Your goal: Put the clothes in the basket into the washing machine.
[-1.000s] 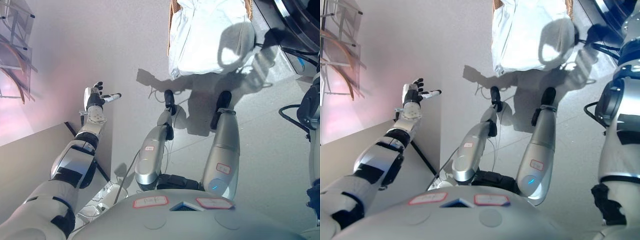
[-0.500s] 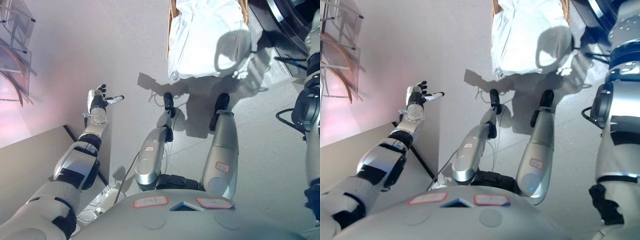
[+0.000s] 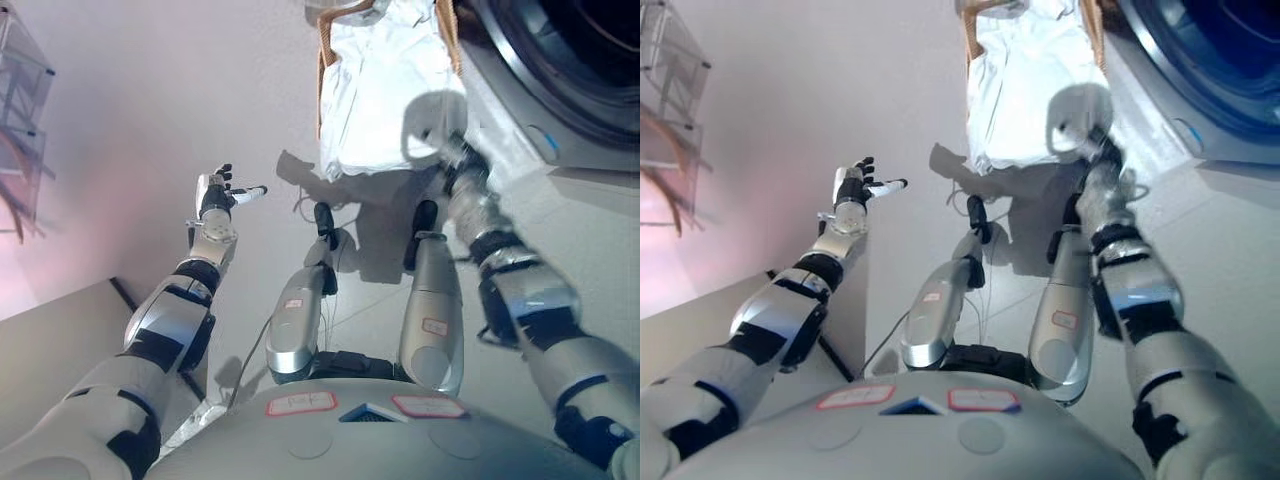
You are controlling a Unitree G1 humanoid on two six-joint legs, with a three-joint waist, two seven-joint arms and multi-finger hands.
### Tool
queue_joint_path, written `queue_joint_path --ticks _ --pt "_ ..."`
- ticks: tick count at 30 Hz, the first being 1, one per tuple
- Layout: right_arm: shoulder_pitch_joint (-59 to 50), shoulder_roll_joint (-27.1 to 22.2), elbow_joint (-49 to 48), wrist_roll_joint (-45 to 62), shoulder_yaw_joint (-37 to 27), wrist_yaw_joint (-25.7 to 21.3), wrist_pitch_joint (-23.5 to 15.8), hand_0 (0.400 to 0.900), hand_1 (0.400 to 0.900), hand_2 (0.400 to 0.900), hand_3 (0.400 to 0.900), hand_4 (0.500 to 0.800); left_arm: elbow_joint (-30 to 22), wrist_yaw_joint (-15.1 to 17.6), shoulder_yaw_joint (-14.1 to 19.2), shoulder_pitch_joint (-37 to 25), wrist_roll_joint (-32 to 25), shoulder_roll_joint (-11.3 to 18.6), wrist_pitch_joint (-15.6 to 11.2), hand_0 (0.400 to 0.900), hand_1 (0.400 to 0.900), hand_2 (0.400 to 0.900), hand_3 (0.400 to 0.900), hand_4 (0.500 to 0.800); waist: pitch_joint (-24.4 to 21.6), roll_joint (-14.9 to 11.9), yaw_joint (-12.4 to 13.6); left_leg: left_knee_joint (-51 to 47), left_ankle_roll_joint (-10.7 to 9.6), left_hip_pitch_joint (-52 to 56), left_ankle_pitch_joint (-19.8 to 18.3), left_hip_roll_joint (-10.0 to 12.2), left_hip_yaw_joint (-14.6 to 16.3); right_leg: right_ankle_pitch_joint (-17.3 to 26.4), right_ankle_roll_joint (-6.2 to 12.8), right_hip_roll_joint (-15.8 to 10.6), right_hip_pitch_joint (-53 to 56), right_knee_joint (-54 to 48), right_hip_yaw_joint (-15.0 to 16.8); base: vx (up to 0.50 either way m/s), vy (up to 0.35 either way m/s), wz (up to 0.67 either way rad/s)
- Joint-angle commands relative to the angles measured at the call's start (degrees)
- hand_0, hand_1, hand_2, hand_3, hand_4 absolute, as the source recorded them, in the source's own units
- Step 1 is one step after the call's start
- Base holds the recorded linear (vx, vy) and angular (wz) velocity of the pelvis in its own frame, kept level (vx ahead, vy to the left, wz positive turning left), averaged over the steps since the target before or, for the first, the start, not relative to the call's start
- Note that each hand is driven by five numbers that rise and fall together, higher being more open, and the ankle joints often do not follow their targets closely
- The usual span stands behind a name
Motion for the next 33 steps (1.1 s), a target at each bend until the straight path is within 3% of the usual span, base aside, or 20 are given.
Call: queue_joint_path --ticks 1,2,6,13,18,25,27,33 --pt "7.3 2.3 3.9 -11.3 4.0 0.9 -1.2 0.9 0.9 0.9 0.9 0.8 5.1 0.9 2.6 4.9 1.8 0.6 -0.2 0.9 0.9 0.9 0.9 0.8 -9.9 -4.5 -1.1 -0.1 -0.5 2.2 -4.5 -2.0 -2.3 8.6 3.73 1.4 11.9 -19.1 2.6 0.01 0.022 -0.09" --pt "7.3 2.4 3.9 -11.3 4.0 0.9 -1.2 0.9 0.9 0.9 0.9 0.8 5.1 0.9 2.6 5.0 1.8 0.6 -0.2 0.9 0.9 0.9 0.9 0.8 -9.9 -4.5 -1.1 -0.1 -0.5 2.2 -4.5 -2.0 -2.3 8.6 3.73 1.4 11.9 -19.1 2.6 0.01 0.02 -0.1" --pt "14.1 0.3 3.7 -30.6 8.6 -1.6 0.6 0.9 0.9 0.9 0.9 0.8 3.6 -0.7 3.1 10.1 3.1 -0.5 -0.4 0.9 0.9 0.9 0.9 0.8 -10.8 -6.9 -2.1 0.2 -0.1 4.3 -5.4 -2.0 -2.6 10.1 4.24 1.6 15.2 -21.9 2.7 0.0 0.004 -0.11" --pt "22.9 -4.0 7.3 -46.9 10.1 2.5 3.1 0.9 0.9 0.9 0.9 0.8 3.9 -5.2 5.1 17.7 6.0 -0.6 -0.6 0.9 0.9 0.9 0.9 0.8 -12.9 -10.6 -3.5 0.3 0.5 9.4 -6.9 -2.1 -2.6 12.2 5.83 1.2 21.5 -26.4 3.6 0.0 -0.001 -0.14" --pt "28.7 -3.3 9.1 -47.9 6.6 5.0 3.6 0.9 0.9 0.9 0.9 0.8 5.5 -8.8 6.3 22.0 7.8 -0.6 0.4 0.9 0.9 0.9 0.9 0.8 -14.8 -12.7 -4.3 -0.1 1.1 14.1 -8.4 -2.2 -2.5 13.1 6.82 0.7 26.5 -28.7 3.4 0.0 -0.001 -0.01" --pt "32.4 -1.1 10.7 -44.2 0.6 7.5 4.6 0.9 0.9 0.9 0.9 0.8 7.6 -13.6 4.6 24.4 13.6 -1.7 2.0 0.9 0.9 0.9 0.9 0.8 -18.4 -14.3 -5.4 -1.4 1.9 19.7 -11.0 -2.4 -0.7 14.4 8.3 0.2 31.4 -32.2 4.4 0.02 0.03 -0.11" --pt "32.2 -1.0 11.4 -44.0 0.1 8.0 5.2 0.9 0.9 0.9 0.9 0.8 7.7 -14.4 3.0 24.1 15.9 -1.6 2.2 0.9 0.9 0.9 0.9 0.8 -19.0 -14.6 -5.6 -1.4 2.4 21.0 -11.8 -2.7 -0.2 14.2 8.53 0.0 32.7 -32.1 5.1 0.04 0.044 -0.22" --pt "32.4 -1.0 11.7 -44.4 0.1 9.7 5.7 0.9 0.9 0.9 0.9 0.8 7.1 -15.0 3.3 23.8 16.9 -0.6 2.4 0.9 0.9 0.9 0.9 0.8 -20.5 -15.2 -5.6 -1.4 3.3 23.9 -13.3 -3.3 0.9 14.0 9.02 -0.4 34.8 -32.2 6.3 0.02 0.025 -0.14"
